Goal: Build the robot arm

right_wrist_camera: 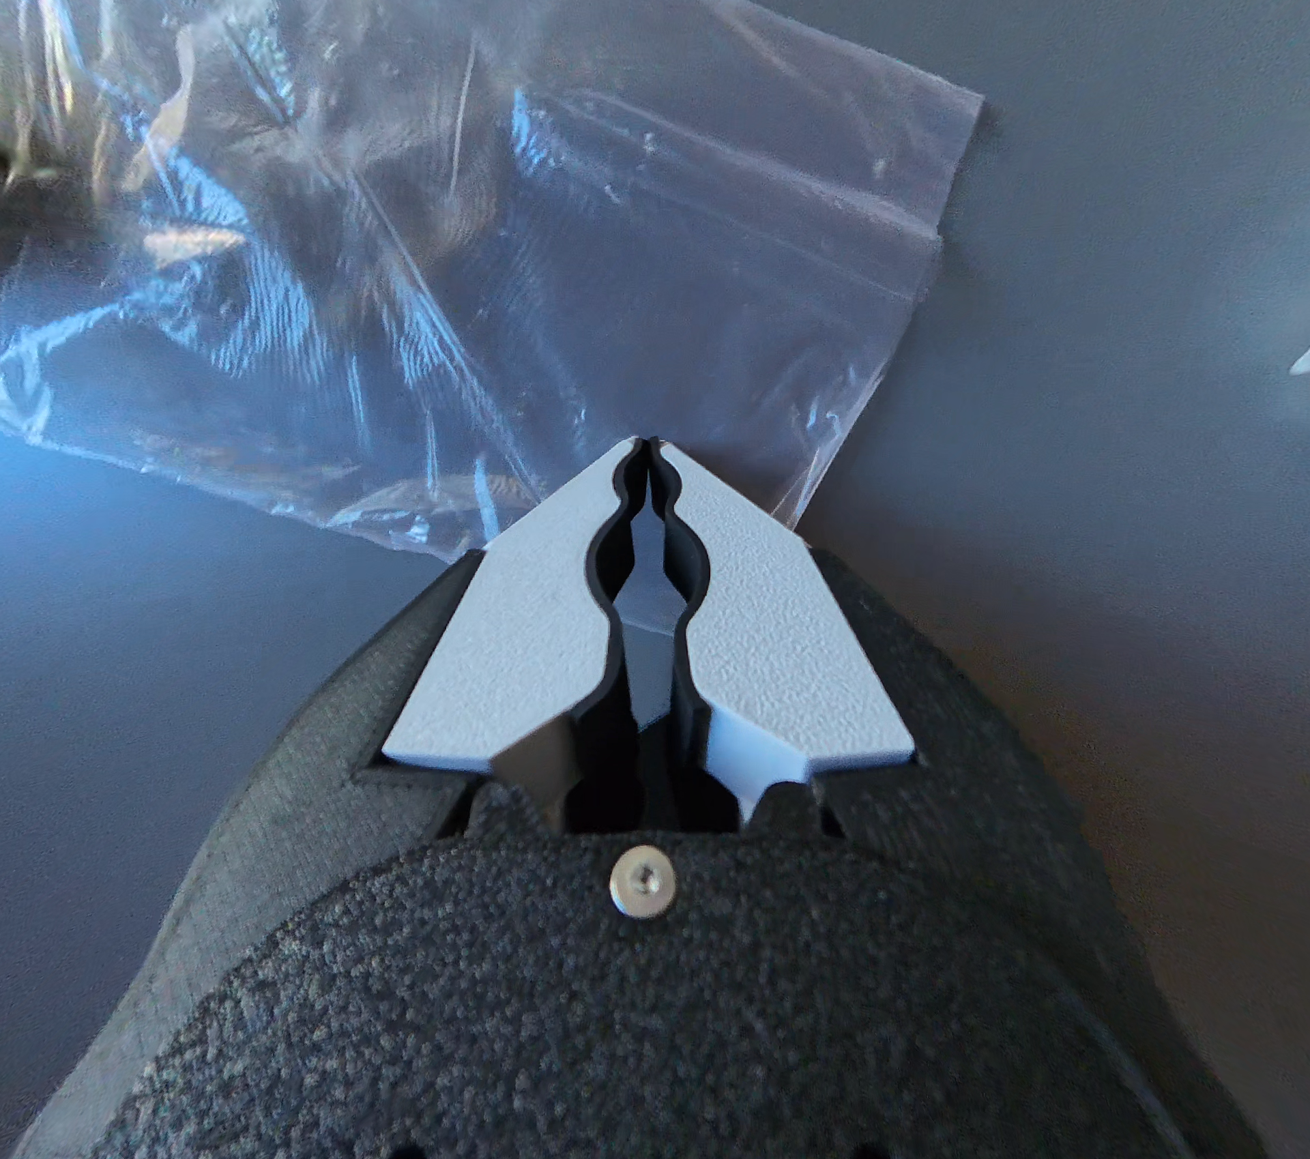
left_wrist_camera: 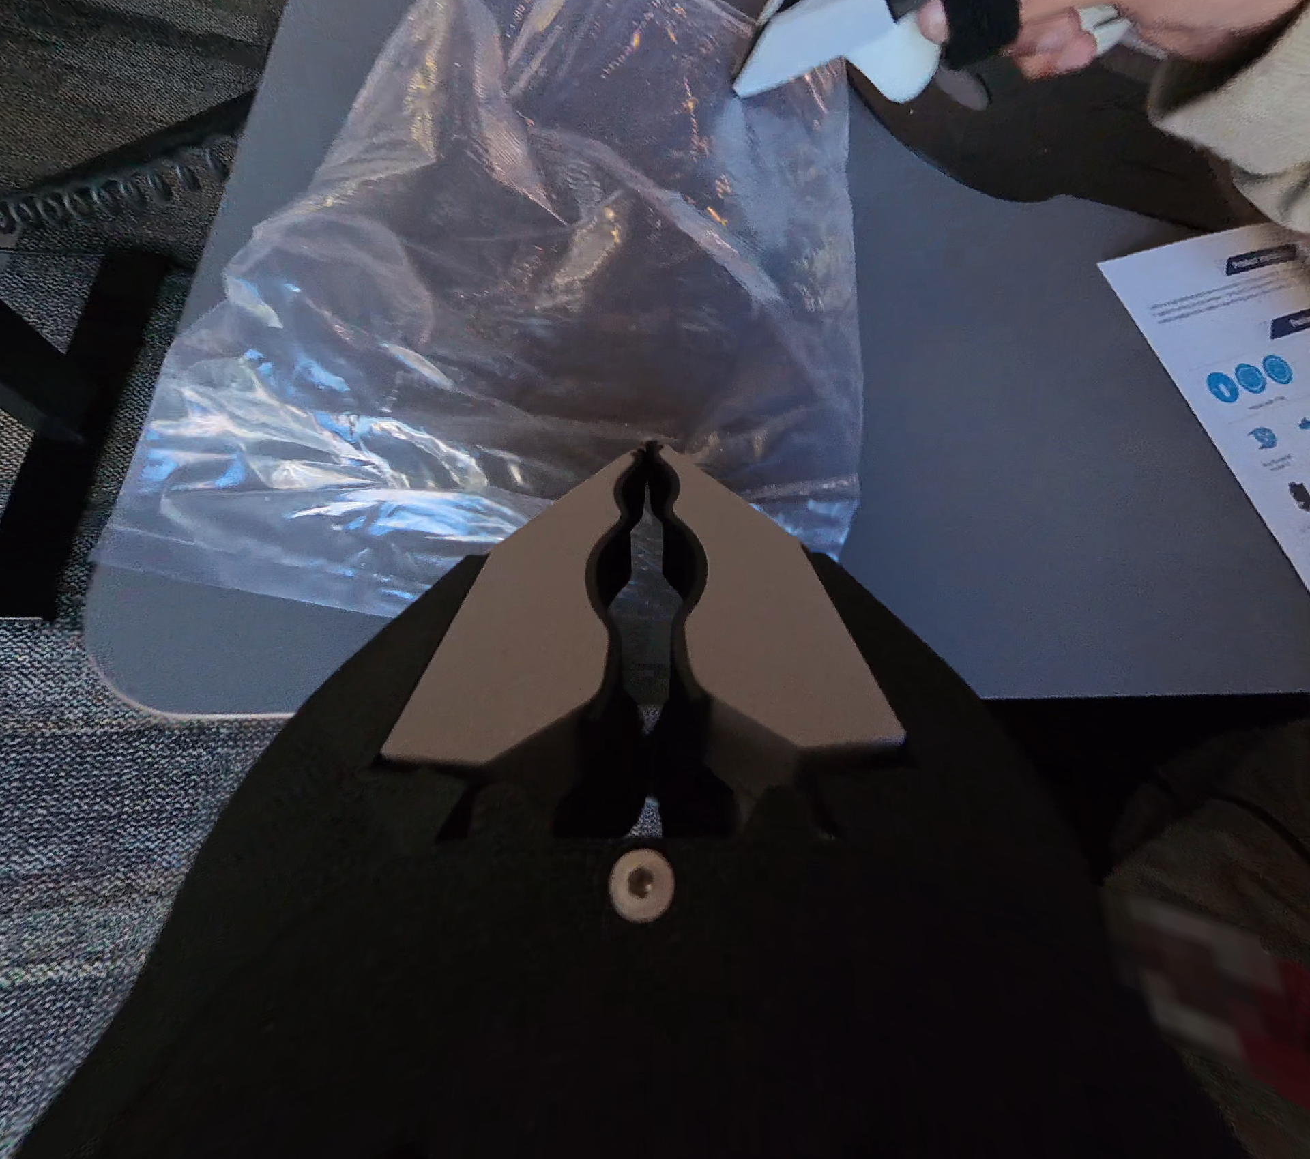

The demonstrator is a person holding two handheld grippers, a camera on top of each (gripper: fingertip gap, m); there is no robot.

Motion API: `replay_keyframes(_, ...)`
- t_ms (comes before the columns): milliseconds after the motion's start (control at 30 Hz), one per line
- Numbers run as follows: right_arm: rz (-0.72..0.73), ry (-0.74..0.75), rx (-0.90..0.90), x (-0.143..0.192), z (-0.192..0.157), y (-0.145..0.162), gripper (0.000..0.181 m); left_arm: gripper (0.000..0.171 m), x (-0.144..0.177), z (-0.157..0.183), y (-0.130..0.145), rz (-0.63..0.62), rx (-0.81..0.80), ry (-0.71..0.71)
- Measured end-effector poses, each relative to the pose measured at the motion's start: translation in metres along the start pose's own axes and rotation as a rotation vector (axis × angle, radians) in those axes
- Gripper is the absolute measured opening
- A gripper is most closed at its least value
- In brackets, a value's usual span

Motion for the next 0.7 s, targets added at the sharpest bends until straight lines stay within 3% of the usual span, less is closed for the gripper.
replay_keyframes(100, -0.017, -0.035, 0.000, 0.005, 0.012, -0.006, 0.000, 0.000, -0.001, 0.014, -0.002, -0.016, -0.008, -0.024)
replay_keyframes(167, 0.040, -0.011, 0.040, 0.038, 0.020, 0.003, 0.005, 0.004, 0.006, 0.031, -0.016, 0.057, -0.027, -0.010)
replay_keyframes(267, 0.091, 0.018, 0.114, 0.100, 0.028, 0.051, 0.050, 0.045, 0.007, 0.063, -0.056, 0.134, -0.119, 0.063)
replay_keyframes(367, -0.085, 0.060, 0.124, 0.126, 0.032, 0.139, 0.097, 0.085, -0.025, 0.099, -0.099, 0.046, -0.239, 0.211)
replay_keyframes(433, -0.133, 0.059, 0.063, 0.130, 0.035, 0.195, 0.091, 0.090, -0.061, 0.112, -0.122, -0.097, -0.292, 0.191)
replay_keyframes(533, -0.174, -0.057, -0.145, 0.126, 0.039, 0.267, 0.091, 0.089, -0.115, 0.119, -0.147, -0.207, -0.307, 0.114)
replay_keyframes(633, -0.062, -0.126, -0.356, 0.133, 0.040, 0.311, 0.083, 0.086, -0.156, 0.124, -0.161, -0.269, -0.287, 0.116)
replay_keyframes(700, 0.036, -0.157, -0.434, 0.136, 0.036, 0.327, 0.086, 0.086, -0.177, 0.125, -0.167, -0.302, -0.265, 0.120)
Point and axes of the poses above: each gripper's, where its closed fingertips meet, x back along the fingers, y out of its underside, z = x × y across the jaws, the point moved 8 cm from there along x, back along the fingers, and after that the axes turned 11 degrees about -z, right-handed, at the moved point
